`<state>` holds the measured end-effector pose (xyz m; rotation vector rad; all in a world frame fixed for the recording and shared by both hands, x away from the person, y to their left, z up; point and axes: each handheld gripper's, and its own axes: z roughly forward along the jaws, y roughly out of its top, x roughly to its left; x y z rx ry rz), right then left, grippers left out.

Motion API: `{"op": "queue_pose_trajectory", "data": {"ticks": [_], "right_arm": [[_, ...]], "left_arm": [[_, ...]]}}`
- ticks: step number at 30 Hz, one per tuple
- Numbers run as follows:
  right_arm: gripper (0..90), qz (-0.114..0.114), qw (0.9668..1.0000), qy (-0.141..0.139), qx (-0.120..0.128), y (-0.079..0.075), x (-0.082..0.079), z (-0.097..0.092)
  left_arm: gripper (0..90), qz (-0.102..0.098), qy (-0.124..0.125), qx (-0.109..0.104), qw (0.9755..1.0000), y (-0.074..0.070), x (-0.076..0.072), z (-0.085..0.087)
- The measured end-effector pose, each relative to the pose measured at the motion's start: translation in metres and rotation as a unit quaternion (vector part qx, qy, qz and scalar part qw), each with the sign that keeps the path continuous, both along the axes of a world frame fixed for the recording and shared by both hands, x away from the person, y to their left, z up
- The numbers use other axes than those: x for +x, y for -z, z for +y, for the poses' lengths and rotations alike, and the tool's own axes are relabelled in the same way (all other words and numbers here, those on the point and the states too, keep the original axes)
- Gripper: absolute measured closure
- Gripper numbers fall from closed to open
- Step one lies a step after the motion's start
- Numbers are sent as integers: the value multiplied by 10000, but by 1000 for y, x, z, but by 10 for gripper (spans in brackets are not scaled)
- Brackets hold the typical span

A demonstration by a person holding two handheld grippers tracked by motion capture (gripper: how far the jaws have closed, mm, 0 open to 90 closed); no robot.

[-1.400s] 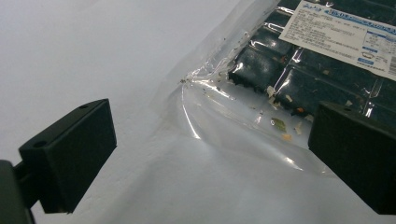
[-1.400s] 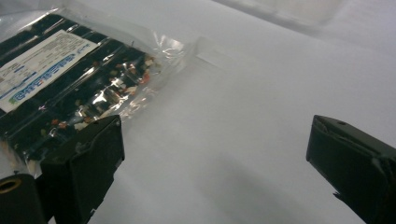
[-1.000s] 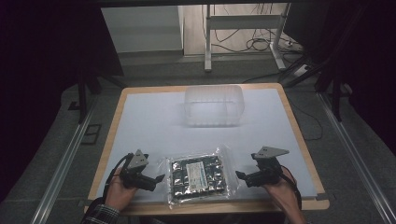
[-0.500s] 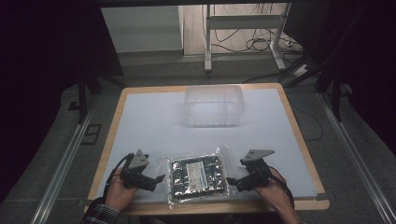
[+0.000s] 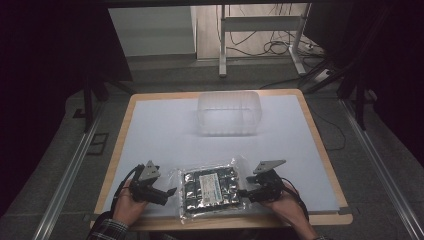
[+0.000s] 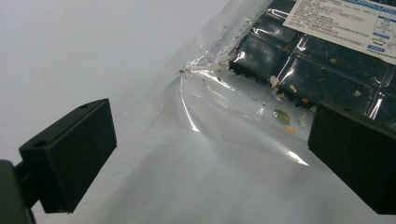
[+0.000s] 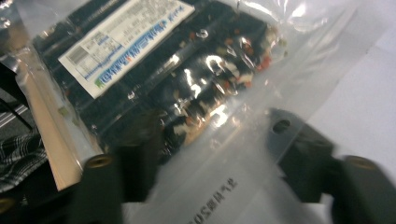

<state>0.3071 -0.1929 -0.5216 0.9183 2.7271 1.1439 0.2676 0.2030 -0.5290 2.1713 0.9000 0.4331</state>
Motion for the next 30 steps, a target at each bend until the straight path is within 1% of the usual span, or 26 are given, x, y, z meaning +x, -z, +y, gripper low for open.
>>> {"op": "queue_pose_trajectory", "data": {"ticks": [1, 3, 4, 5, 7, 8, 9, 10, 14, 15, 16, 17, 19, 22, 23, 25, 26, 27, 28, 30], "right_arm": [[432, 32, 10000, 6, -29, 1, 0, 0], [509, 2, 10000, 56, -60, 0, 0, 0], [509, 2, 10000, 56, -60, 0, 0, 0], [577, 116, 9999, 111, -28, 0, -1, 0], [639, 173, 9996, 199, -49, 0, -1, 0], [639, 173, 9996, 199, -49, 0, -1, 0], [700, 264, 9991, 322, -34, 0, -1, 0], [726, 316, 9989, 350, -9, 0, 0, -1], [802, 485, 9975, 498, 78, 1, 1, -2], [820, 530, 9972, 529, 79, 1, 1, -2], [820, 530, 9972, 529, 79, 1, 1, -2], [851, 658, 9959, 612, 83, 1, 2, 0], [863, 702, 9955, 631, 76, 0, 2, 0], [879, 690, 9955, 639, 120, 0, 2, 0], [891, 636, 9955, 657, 240, -5, 1, 0], [892, 600, 9957, 648, 283, -8, 1, -1], [893, 492, 9963, 615, 339, -12, 0, 0], [893, 492, 9963, 615, 339, -12, 0, 0], [893, 401, 9969, 597, 317, -16, -2, 2], [894, 395, 9966, 622, 363, -18, -2, 3]], "left_arm": [[8, -7, 4, 10, 10000, 0, 0, 0], [8, -7, 6, 19, 10000, 0, 0, 0], [8, -7, 6, 19, 10000, 0, 0, 0], [9, 3, -1, 17, 10000, 0, 0, 0], [8, 3, 1, 15, 10000, 0, 0, 0], [8, 3, 1, 15, 10000, 0, 0, 0], [8, 0, 0, -4, 10000, 0, 0, 0], [8, 8, -2, -15, 10000, 0, 0, 0], [8, 9, -3, -16, 10000, 0, 0, 0], [9, 6, -4, -12, 10000, 0, 0, 0], [9, 6, -4, -12, 10000, 0, 0, 0], [9, -4, -5, -16, 10000, 0, 0, 0], [9, -25, -9, -9, 10000, -1, -1, 0], [9, -29, 1, -12, 10000, -1, -1, 0], [10, -47, -28, 18, 10000, -1, -1, 0], [10, -55, -23, 24, 10000, -1, -1, 0], [10, -93, -19, 2, 10000, -2, -1, 0], [10, -93, -19, 2, 10000, -2, -1, 0], [10, -147, -11, -16, 9999, -3, -2, 0], [10, -185, 5, -44, 9998, -4, -3, 0]]}}
